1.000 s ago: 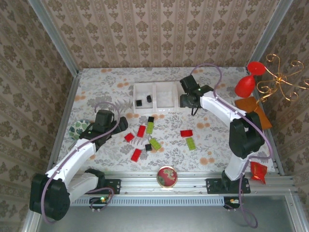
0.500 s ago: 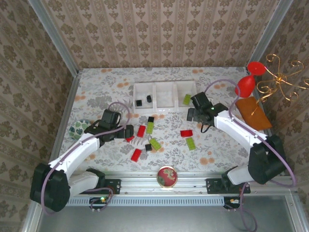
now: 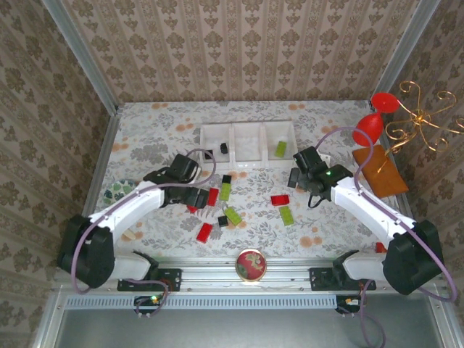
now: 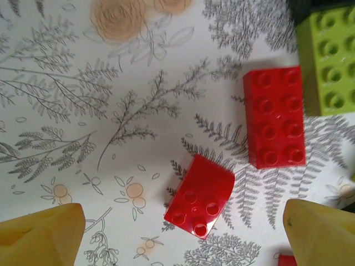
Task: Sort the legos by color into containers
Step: Pick up the lego from the center of the table.
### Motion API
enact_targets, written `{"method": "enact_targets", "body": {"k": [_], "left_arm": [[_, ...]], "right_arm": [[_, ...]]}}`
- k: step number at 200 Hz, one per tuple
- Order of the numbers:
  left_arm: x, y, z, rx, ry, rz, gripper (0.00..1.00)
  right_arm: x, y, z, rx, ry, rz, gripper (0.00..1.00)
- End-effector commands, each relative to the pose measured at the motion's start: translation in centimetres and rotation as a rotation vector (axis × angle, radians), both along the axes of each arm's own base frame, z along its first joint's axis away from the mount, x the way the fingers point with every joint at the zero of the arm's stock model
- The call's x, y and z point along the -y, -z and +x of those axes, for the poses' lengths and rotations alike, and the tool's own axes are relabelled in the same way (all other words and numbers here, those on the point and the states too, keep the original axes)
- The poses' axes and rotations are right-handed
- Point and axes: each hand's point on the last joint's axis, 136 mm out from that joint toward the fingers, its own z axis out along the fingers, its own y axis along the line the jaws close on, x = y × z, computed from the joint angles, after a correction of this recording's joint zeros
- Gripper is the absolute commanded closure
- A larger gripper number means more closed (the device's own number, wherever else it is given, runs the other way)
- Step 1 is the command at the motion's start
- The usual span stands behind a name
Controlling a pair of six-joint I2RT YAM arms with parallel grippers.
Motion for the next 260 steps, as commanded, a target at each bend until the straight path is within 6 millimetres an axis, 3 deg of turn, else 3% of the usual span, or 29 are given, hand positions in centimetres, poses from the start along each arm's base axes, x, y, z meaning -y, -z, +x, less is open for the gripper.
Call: {"method": "enact_targets", "body": {"k": [1,106,190,260], "left_arm": [[-1.1,1.0,-1.2,-0.075,0.040,0.125,0.08],[-0.3,4.0,-1.7,-0.191,0.034,0.124,0.13],[-2.3,4.8,-0.4,-0.204,-0.087,0.160,0.29],[-2.2,5.1,0.3,-0.237,-0.106,0.098,0.41]], "right_arm": [[0.7,-0.3,-0.4,0.007,0.031,-0.033,0.00],[0.7,-0.1,0.3,-0.013,0.032,-0.058,0.00],[0.4,0.2,1.0,-0.032,0.029,-0.067,0.00],[0.2,0.4,1.0,-0.038,0.026,-0.058,0.00]]}}
